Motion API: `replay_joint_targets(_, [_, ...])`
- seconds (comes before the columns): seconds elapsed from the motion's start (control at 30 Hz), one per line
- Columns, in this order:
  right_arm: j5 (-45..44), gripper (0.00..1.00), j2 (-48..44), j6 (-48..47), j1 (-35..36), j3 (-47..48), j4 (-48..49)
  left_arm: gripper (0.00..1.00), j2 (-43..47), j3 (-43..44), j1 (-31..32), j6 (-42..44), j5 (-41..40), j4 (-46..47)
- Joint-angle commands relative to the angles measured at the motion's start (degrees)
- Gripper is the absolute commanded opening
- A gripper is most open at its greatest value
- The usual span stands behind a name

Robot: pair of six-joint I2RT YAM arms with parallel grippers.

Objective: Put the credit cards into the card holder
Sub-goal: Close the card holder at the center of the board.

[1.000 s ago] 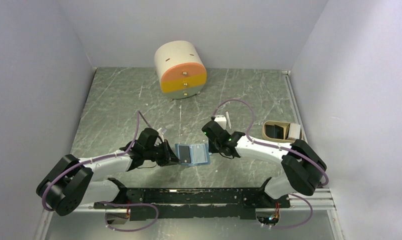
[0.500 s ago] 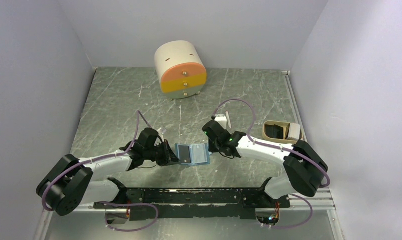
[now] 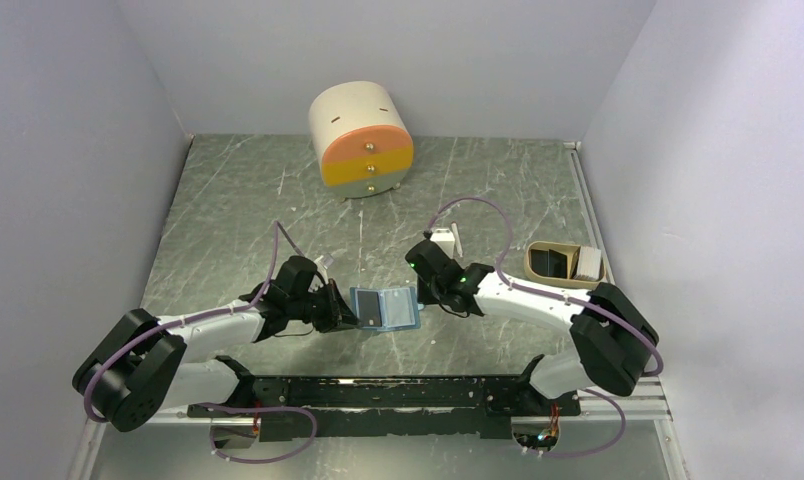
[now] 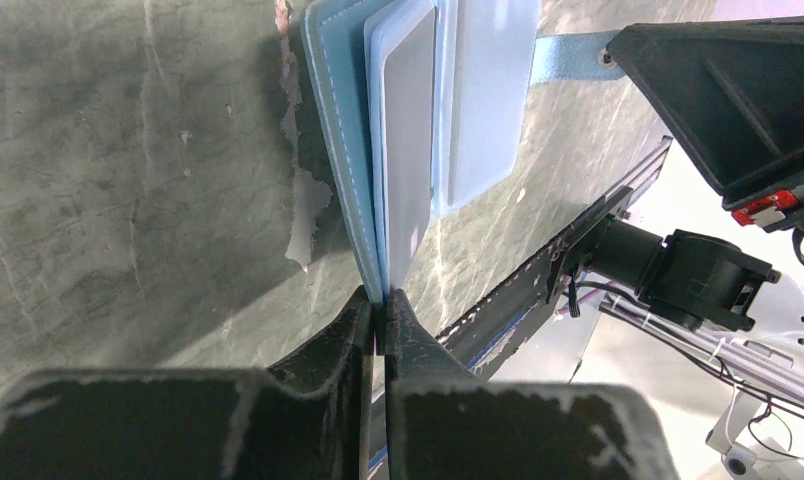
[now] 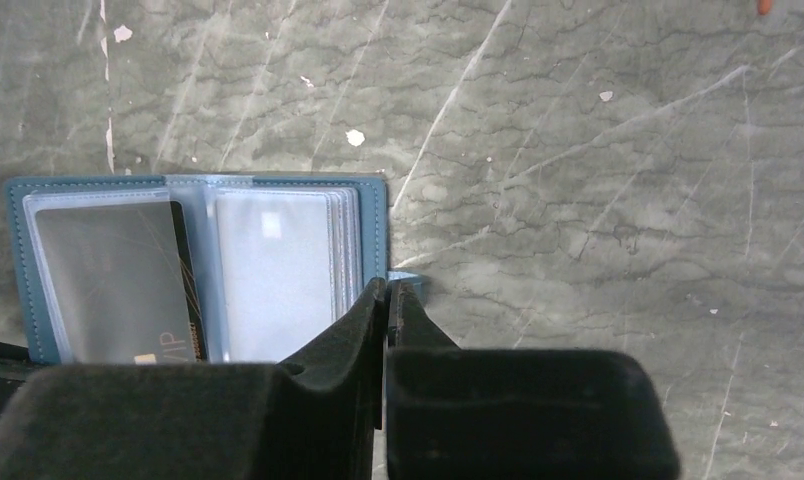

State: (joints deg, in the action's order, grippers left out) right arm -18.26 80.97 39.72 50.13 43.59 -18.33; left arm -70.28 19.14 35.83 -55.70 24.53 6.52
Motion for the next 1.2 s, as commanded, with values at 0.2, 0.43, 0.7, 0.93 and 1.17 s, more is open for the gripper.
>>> replay_joint_targets(0.2, [4.6,0.0,-3.2,0.6,0.3,-2.9,6.8,0.14,1.5,2.8,0.3,1.2,0.1,-0.4])
replay_joint_targets(0.43, [10.1,0.0,-3.0,2.4,0.4,-6.3,14.1,0.26,0.0,5.8,0.6,0.8,7.7,8.9])
replay_joint_targets(0.7, [8.8,0.0,-6.6,3.5,0.3,-9.6,15.5,0.3,-8.2,9.2,1.6,-0.9,14.2,20.1])
replay_joint_targets(0.93, [7.7,0.0,-7.5,2.8,0.2,-10.9,16.6,0.29,-14.4,10.0,2.1,-1.6,14.8,22.6])
replay_joint_targets(1.17, [6.7,0.0,-9.9,3.5,0.2,-12.8,17.2,0.28,-19.8,12.6,2.1,0.9,13.4,20.6])
